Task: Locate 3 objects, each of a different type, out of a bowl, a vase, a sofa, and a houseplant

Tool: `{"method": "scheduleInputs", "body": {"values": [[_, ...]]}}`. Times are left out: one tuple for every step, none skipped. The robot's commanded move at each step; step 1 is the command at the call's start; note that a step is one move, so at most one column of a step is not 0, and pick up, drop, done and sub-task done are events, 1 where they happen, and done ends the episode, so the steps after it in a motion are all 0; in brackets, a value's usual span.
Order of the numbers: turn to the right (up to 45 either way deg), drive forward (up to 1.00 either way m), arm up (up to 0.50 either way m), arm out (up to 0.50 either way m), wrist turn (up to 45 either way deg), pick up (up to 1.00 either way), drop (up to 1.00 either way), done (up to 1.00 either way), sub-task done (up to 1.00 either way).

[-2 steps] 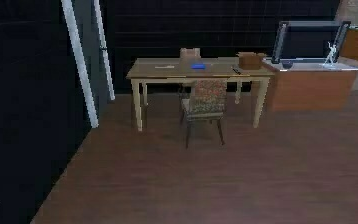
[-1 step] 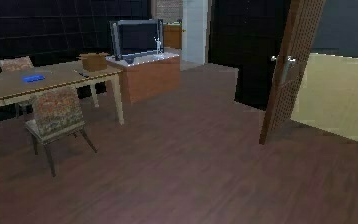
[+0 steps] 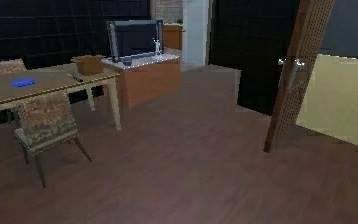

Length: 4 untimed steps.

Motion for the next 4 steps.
{"method": "scheduleInputs", "body": {"values": [[45.0,0.0,0.0,0.0,0.0,0.0,0.0,0.0,0.0],[45.0,0.0,0.0,0.0,0.0,0.0,0.0,0.0,0.0],[45.0,0.0,0.0,0.0,0.0,0.0,0.0,0.0,0.0],[24.0,0.0,0.0,0.0,0.0,0.0,0.0,0.0,0.0]]}}
